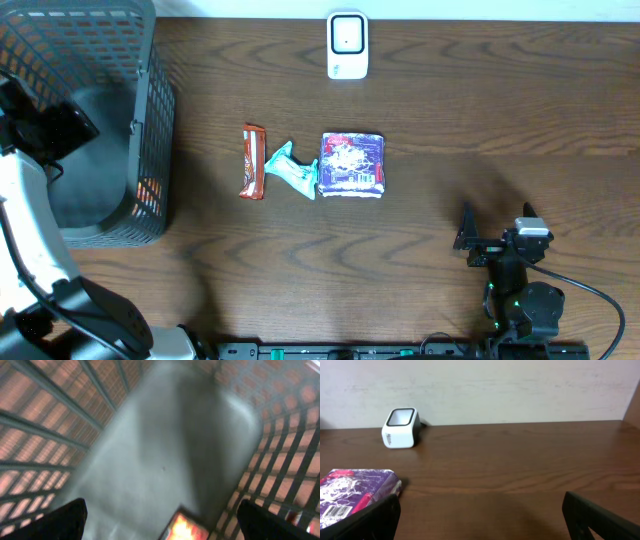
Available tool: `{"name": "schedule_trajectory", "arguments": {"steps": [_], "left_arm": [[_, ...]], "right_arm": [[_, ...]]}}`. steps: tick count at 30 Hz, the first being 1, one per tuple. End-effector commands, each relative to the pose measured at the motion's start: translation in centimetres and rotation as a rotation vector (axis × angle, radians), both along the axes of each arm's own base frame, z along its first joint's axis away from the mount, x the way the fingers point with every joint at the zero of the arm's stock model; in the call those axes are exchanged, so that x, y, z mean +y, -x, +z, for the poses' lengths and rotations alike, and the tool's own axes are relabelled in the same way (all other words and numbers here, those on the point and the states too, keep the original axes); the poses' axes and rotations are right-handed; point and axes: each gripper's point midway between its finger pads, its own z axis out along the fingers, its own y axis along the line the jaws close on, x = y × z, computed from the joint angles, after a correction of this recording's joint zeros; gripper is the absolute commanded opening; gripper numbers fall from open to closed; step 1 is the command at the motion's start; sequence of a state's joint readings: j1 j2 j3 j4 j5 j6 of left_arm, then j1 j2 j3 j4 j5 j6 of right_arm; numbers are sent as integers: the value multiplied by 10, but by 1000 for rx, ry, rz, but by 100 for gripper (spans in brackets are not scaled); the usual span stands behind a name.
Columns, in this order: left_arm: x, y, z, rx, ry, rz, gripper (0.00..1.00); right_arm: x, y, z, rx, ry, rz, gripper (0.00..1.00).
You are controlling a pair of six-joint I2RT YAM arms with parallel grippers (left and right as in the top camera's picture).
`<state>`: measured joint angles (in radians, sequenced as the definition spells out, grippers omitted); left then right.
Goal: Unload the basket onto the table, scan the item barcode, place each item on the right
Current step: 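Reach the left gripper into the basket and grasp the orange-white pack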
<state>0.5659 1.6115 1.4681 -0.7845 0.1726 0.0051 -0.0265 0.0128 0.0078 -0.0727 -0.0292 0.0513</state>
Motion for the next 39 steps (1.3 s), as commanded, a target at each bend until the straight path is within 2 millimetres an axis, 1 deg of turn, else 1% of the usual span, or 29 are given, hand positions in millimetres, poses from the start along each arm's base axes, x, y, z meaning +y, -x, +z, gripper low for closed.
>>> {"name": "schedule_trajectory", "arguments": {"steps": [1, 2, 3, 4, 9, 11, 13, 16, 23, 24, 25, 27, 30, 31, 33, 35, 37, 38, 39], "left_arm": [[-16, -1, -23, 58, 51, -145, 96], [-17, 1, -30, 79, 67, -145, 96], [-21, 7, -50, 137, 107, -148, 96], [-23, 10, -61, 168, 127, -154, 96], [-31, 24, -104, 300, 217, -174, 96], [-35, 29, -119, 347, 253, -173, 96], [-38, 33, -130, 385, 286, -173, 96], [-53, 34, -145, 397, 380, -223, 96], [-65, 49, -172, 496, 472, -239, 95], [-67, 50, -175, 507, 481, -240, 94], [-68, 52, -178, 521, 490, -240, 90], [-68, 55, -185, 543, 502, -237, 75], [-62, 61, -192, 584, 476, -217, 43], [-60, 62, -193, 593, 463, -208, 30], [-52, 60, -190, 599, 433, -163, 8], [-41, 48, -177, 566, 406, -86, 7], [-32, 33, -156, 508, 383, -26, 7], [-24, 17, -132, 441, 369, 15, 8], [-22, 7, -114, 386, 367, 20, 7]], "right_arm": [[4, 0, -1, 1, 8, 15, 99], [4, 0, -1, 1, 8, 15, 99], [4, 0, -1, 1, 8, 15, 99], [4, 0, -1, 1, 8, 15, 99], [4, 0, -1, 1, 8, 15, 99], [4, 0, -1, 1, 8, 15, 99], [4, 0, -1, 1, 8, 15, 99], [4, 0, -1, 1, 8, 15, 99], [4, 0, -1, 1, 8, 15, 99], [4, 0, -1, 1, 8, 15, 99], [4, 0, -1, 1, 8, 15, 99], [4, 0, -1, 1, 8, 15, 99], [4, 0, -1, 1, 8, 15, 99], [4, 0, -1, 1, 8, 15, 99], [4, 0, -1, 1, 8, 15, 99], [4, 0, -1, 1, 8, 15, 99], [4, 0, -1, 1, 8, 15, 99], [4, 0, -1, 1, 8, 15, 99], [4, 0, -1, 1, 8, 15, 99]]}}
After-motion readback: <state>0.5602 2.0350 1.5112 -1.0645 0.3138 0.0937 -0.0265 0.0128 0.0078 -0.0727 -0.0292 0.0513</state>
